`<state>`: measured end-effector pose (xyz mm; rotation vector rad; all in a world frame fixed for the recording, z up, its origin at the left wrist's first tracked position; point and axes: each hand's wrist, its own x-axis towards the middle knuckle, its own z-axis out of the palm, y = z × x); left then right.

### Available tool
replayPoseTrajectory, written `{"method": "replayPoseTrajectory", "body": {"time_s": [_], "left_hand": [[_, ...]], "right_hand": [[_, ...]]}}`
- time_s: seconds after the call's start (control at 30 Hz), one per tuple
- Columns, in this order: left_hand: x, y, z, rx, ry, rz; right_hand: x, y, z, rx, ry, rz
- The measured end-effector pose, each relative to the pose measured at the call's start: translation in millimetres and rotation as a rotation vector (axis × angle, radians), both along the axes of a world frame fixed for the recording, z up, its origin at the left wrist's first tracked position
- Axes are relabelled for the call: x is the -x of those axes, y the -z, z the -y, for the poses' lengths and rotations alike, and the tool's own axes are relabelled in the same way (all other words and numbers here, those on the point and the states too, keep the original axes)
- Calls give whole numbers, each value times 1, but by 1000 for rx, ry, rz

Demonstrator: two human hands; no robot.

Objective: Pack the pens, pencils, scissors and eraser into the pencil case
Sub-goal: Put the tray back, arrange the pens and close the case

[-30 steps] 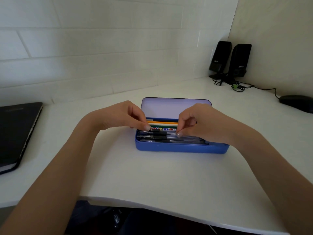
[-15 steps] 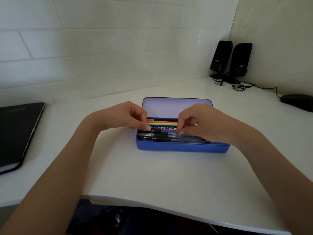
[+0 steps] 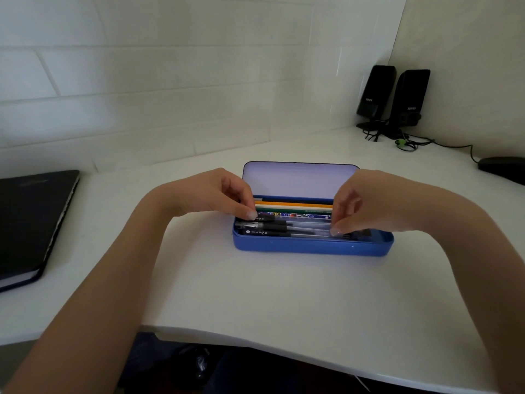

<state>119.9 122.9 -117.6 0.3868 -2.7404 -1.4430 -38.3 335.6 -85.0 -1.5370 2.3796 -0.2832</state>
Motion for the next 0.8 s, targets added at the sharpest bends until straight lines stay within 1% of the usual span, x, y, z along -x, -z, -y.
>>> {"method": "replayPoseTrajectory", "body": {"time_s": [0.1,0.4,0.47,0.6,0.8], "left_hand": [[1,0,0,2,-3,6],[2,2,2,19,12,-4],[1,2,2,14,15,-2],[1,2,1,18,1,3],[1,1,1,12,-3,4]], "right_hand": [[2,-5,-5,-53,54,-39],[2,-2,-5,-195,56,17],[3,-3,-6,-194,56,56],[4,-6,-8,-104,87,139],[8,-5,-6,-130,145,210]]}}
